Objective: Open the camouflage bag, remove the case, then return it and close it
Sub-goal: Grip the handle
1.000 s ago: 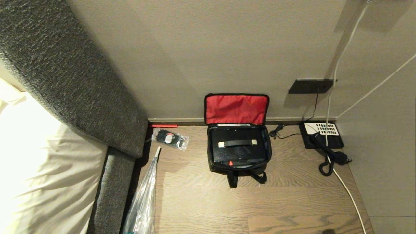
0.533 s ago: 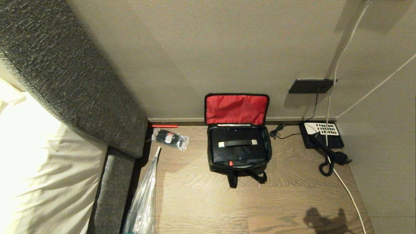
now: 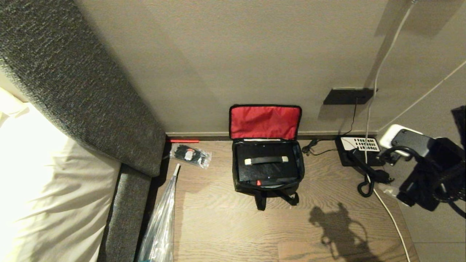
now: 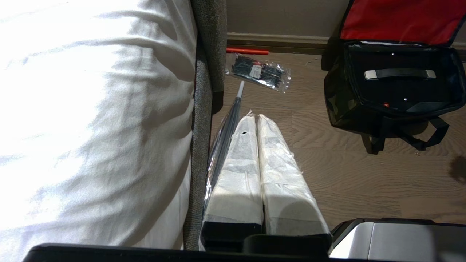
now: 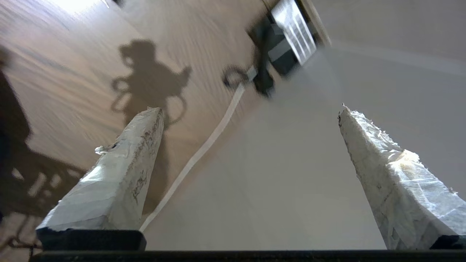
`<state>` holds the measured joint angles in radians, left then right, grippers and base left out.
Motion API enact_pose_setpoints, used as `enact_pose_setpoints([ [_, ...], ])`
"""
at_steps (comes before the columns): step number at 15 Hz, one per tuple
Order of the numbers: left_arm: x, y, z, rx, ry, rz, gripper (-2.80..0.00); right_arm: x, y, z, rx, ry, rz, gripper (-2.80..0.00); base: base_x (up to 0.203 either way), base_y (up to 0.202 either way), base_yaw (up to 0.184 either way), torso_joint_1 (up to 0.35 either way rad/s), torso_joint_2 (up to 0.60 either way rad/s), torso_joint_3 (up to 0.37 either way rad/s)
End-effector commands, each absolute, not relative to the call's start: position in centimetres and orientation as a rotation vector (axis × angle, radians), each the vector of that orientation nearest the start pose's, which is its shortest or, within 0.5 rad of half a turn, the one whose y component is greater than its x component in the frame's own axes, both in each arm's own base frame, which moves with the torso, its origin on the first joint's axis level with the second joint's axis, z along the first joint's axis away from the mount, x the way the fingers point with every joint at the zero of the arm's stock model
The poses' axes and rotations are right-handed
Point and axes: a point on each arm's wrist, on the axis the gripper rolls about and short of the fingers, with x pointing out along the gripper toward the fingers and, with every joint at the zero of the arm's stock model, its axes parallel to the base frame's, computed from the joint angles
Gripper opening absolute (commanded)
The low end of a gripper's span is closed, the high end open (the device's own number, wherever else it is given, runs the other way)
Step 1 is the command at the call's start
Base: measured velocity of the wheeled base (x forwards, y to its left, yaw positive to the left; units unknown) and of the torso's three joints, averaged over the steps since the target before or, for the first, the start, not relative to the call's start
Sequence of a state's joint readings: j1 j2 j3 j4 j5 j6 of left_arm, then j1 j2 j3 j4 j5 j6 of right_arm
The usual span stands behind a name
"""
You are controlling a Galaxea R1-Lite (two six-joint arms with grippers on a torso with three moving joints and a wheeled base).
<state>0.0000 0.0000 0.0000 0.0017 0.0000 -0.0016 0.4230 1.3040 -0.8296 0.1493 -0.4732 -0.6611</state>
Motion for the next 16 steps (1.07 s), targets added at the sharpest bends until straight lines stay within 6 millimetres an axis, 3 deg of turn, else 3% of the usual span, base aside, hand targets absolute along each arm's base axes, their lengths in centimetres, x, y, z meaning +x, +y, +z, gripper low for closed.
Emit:
enact_pose_setpoints([
  [1, -2.3, 0.0, 7.5, -0.002, 0.002, 0.0, -2.8, 21.3, 10.0, 20.2, -0.936, 0.603, 0.205, 0.0, 0.0, 0.0, 0.0, 0.0, 0.0, 0.0],
  [3, -2.3, 0.0, 7.5, -0.002, 0.002, 0.0, -2.8, 22.7, 11.8, 19.4, -0.936, 0.611, 0.223, 0.0, 0.0, 0.0, 0.0, 0.0, 0.0, 0.0],
  [4, -2.3, 0.0, 7.5, -0.002, 0.002, 0.0, -2.8, 23.4, 12.6, 18.9, -0.933, 0.622, 0.229, -2.8, 0.0, 0.0, 0.0, 0.0, 0.0, 0.0],
  [10, -2.3, 0.0, 7.5, -0.002, 0.002, 0.0, -2.8, 26.0, 18.3, 16.0, -0.865, 0.582, 0.245, -2.8, 0.0, 0.0, 0.0, 0.0, 0.0, 0.0],
  [16, -2.3, 0.0, 7.5, -0.002, 0.002, 0.0, -2.8, 26.3, 19.2, 14.6, -0.769, 0.606, 0.228, -2.8, 0.0, 0.0, 0.0, 0.0, 0.0, 0.0],
])
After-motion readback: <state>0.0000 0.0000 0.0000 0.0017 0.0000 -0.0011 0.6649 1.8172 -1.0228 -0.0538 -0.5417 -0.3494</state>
